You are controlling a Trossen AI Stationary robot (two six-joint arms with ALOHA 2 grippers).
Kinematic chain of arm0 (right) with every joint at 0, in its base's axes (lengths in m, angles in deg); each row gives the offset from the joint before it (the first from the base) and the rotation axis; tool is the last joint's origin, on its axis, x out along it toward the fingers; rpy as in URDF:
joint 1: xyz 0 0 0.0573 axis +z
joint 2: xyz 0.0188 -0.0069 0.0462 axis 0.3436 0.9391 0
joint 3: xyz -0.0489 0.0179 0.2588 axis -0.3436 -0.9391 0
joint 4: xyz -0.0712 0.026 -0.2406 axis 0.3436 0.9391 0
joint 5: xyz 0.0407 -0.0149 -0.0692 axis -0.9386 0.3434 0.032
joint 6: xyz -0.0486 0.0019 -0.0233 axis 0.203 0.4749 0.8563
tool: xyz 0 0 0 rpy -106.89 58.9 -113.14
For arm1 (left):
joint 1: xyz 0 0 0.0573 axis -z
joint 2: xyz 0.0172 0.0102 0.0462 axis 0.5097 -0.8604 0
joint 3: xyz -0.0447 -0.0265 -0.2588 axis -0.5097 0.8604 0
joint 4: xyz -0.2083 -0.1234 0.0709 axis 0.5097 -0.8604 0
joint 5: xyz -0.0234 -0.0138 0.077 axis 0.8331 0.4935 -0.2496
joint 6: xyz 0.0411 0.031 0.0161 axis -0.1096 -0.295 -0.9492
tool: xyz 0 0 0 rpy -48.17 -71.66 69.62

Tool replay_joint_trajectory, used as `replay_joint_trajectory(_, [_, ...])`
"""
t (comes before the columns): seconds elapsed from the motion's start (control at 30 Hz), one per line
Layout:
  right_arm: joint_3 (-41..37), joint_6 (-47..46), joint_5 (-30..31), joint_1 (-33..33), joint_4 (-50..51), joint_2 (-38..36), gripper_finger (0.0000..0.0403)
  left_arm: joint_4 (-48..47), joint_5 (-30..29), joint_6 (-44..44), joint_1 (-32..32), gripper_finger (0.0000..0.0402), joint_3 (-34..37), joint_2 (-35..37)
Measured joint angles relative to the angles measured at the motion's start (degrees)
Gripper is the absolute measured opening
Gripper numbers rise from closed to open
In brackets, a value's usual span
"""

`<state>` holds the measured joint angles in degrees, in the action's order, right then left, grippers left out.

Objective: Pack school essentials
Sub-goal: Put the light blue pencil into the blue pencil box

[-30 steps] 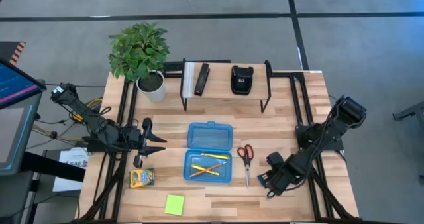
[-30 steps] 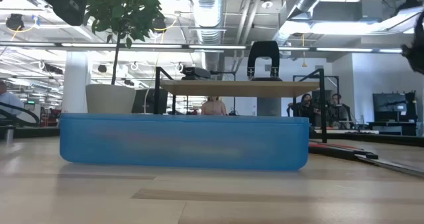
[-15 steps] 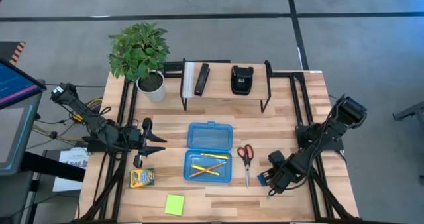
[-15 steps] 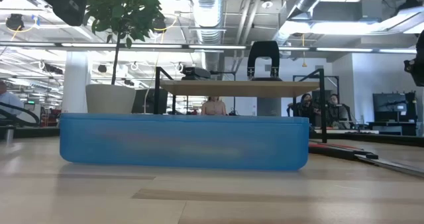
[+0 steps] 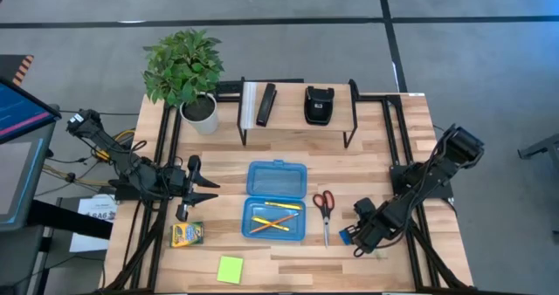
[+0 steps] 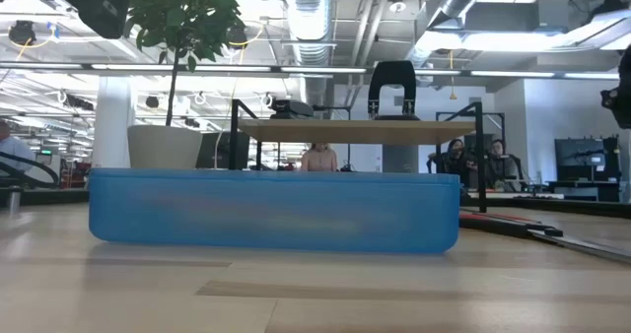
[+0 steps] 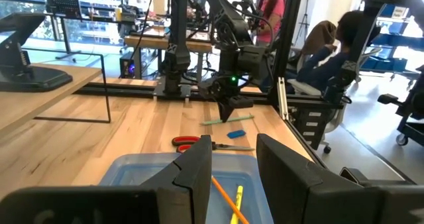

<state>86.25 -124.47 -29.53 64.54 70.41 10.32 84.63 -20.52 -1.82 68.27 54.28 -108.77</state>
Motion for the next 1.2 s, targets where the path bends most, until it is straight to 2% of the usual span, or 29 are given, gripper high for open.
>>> replay_joint_trajectory(0.1, [-0.2, 0.1, -0.2, 0.0, 1.5, -1.2, 0.0006, 0.0, 0.0, 0.0, 0.0, 0.0107, 0.0, 0.0])
replay_joint_trajectory(0.3, [2.7, 0.2, -0.5, -0.5, 10.2, -4.3, 0.0011, 0.0, 0.0, 0.0, 0.0, 0.0107, 0.0, 0.0])
replay_joint_trajectory(0.43, [5.4, 4.2, 3.2, -2.7, 14.2, -6.0, 0.0006, 0.2, 0.0, 0.0, 0.0, 0.0107, 0.0, 0.0])
replay_joint_trajectory(0.63, [10.6, 20.1, 10.1, -9.5, 11.5, -6.1, 0.0006, 0.3, 0.0, 0.0, 0.0, 0.0107, 0.0, 0.0])
replay_joint_trajectory(0.83, [15.7, 39.8, 11.9, -17.9, 0.7, -3.3, 0.0002, 0.4, 0.0, 0.0, 0.0, 0.0107, 0.0, 0.0])
replay_joint_trajectory(0.93, [18.7, 47.7, 11.5, -21.2, -3.3, -0.9, 0.0003, 0.4, 0.0, 0.0, 0.0, 0.0107, 0.0, 0.0])
replay_joint_trajectory(1.03, [21.9, 55.1, 10.5, -23.4, -2.2, 1.7, 0.0007, 0.4, 0.0, 0.3, 0.0, 0.0107, 0.0, 0.0])
replay_joint_trajectory(1.2, [25.2, 63.0, 5.0, -23.5, -2.1, 5.6, 0.0025, 0.2, 0.0, 0.3, 0.0, 0.0107, 0.0, 0.0])
